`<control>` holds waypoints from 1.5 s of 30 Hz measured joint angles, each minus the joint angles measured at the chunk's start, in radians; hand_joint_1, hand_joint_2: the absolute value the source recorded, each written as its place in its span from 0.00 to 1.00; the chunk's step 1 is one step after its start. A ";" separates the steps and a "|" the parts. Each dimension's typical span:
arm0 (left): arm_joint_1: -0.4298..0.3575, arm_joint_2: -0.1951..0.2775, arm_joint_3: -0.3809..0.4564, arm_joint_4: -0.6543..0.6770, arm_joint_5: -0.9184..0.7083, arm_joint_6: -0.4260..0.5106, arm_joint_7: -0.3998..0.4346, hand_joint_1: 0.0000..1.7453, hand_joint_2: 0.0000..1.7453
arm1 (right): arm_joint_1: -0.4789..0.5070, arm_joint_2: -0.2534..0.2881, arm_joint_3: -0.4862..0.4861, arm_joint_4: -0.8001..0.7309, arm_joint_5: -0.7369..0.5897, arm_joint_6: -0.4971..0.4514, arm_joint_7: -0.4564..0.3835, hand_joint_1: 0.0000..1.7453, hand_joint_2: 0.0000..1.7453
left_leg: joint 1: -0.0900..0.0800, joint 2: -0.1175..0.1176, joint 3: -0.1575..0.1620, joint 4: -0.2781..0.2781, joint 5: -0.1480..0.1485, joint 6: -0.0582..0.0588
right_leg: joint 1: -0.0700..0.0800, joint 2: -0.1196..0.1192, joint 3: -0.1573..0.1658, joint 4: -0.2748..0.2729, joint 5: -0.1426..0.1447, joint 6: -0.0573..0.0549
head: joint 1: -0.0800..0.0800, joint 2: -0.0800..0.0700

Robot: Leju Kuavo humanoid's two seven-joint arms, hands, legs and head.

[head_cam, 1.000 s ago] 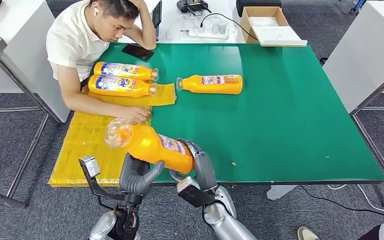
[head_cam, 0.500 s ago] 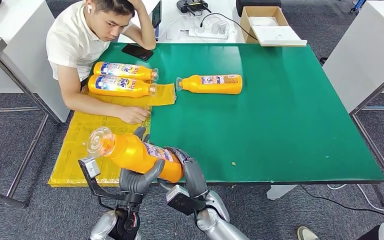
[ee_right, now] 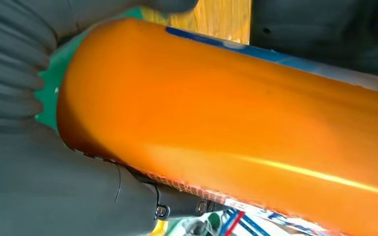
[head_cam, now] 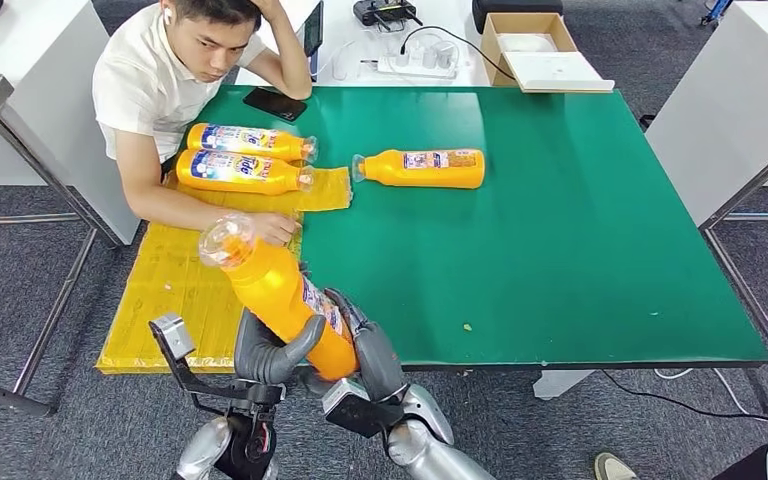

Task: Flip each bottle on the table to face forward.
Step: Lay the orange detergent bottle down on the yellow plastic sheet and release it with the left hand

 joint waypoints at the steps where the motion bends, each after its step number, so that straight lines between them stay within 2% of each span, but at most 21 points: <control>1: 0.001 0.007 0.005 0.002 0.003 -0.043 -0.003 1.00 1.00 | 0.004 -0.004 0.007 -0.009 0.002 -0.006 0.000 0.00 0.00 | 0.000 0.000 0.000 0.000 0.000 0.000 | 0.000 0.000 0.000 0.000 0.000 0.000 | 0.000 0.000; 4: 0.014 0.028 0.021 0.000 0.000 -0.150 -0.019 1.00 1.00 | 0.039 -0.029 0.033 -0.075 -0.007 -0.020 0.000 0.00 0.00 | 0.000 0.000 0.000 0.000 0.000 0.000 | 0.000 0.000 0.000 0.000 0.000 0.000 | 0.000 0.000; 7: 0.034 0.040 0.033 -0.013 -0.014 -0.206 -0.024 1.00 1.00 | 0.089 -0.064 0.048 -0.163 -0.020 -0.028 0.000 0.00 0.00 | 0.000 -0.001 -0.001 0.000 0.000 0.000 | 0.000 0.000 -0.001 0.000 0.000 0.000 | 0.000 0.000; 13: 0.049 0.051 0.057 -0.038 -0.039 -0.230 -0.014 1.00 1.00 | 0.154 -0.111 0.048 -0.283 -0.013 -0.051 0.000 0.00 0.00 | 0.000 -0.001 -0.001 0.000 -0.001 -0.001 | 0.000 0.000 -0.001 0.000 0.000 0.000 | 0.000 0.000; 18: 0.060 0.062 0.099 -0.059 -0.089 -0.234 -0.001 1.00 1.00 | 0.217 -0.154 -0.009 -0.403 0.006 -0.109 0.000 0.00 0.00 | 0.000 -0.001 -0.001 0.000 -0.001 -0.001 | 0.000 0.000 -0.001 0.000 0.000 0.000 | 0.000 0.000; 20: 0.058 0.068 0.121 -0.060 -0.158 -0.179 0.000 1.00 1.00 | 0.242 -0.166 -0.048 -0.453 -0.003 -0.140 0.000 0.00 0.00 | 0.000 -0.001 -0.001 0.000 -0.001 -0.001 | 0.000 0.000 -0.001 0.000 0.000 0.000 | 0.000 0.000; 25: 0.003 0.093 0.214 -0.023 -0.559 0.219 -0.041 1.00 1.00 | 0.307 -0.193 -0.160 -0.607 -0.011 -0.261 0.000 0.00 0.00 | 0.000 -0.001 -0.001 0.000 -0.001 -0.001 | 0.000 0.000 -0.001 0.000 0.000 0.000 | 0.000 0.000; 28: -0.043 0.108 0.275 0.022 -0.696 0.361 -0.069 1.00 1.00 | 0.335 -0.204 -0.230 -0.689 -0.018 -0.295 0.000 0.00 0.00 | 0.000 -0.001 -0.001 0.000 0.000 -0.001 | 0.000 0.000 -0.001 0.000 0.000 0.000 | 0.000 0.000; 32: -0.084 0.123 0.334 0.068 -0.825 0.466 -0.075 1.00 1.00 | 0.361 -0.200 -0.333 -0.761 -0.045 -0.305 0.000 0.00 0.00 | 0.000 -0.001 -0.001 0.000 0.000 -0.001 | 0.000 0.000 -0.001 0.000 0.000 0.000 | 0.000 0.000; 38: -0.158 0.153 0.361 0.189 -1.155 0.630 -0.024 1.00 1.00 | 0.381 -0.170 -0.437 -0.797 -0.089 -0.299 0.000 0.00 0.00 | 0.000 0.000 -0.001 0.000 0.000 -0.001 | 0.000 0.000 -0.001 0.000 0.000 0.000 | 0.000 0.000; 41: -0.192 0.160 0.364 0.252 -1.227 0.638 0.004 1.00 1.00 | 0.384 -0.159 -0.454 -0.799 -0.093 -0.294 0.000 0.00 0.00 | 0.000 0.000 -0.001 0.000 0.000 -0.001 | 0.000 0.000 -0.001 0.000 0.000 0.000 | 0.000 0.000; 45: -0.293 0.161 0.359 0.437 -1.375 0.572 0.091 1.00 1.00 | 0.370 -0.140 -0.459 -0.790 -0.091 -0.269 0.000 0.00 0.00 | 0.000 -0.001 -0.001 0.000 0.001 -0.001 | 0.000 0.000 -0.001 0.000 0.000 0.000 | 0.000 0.000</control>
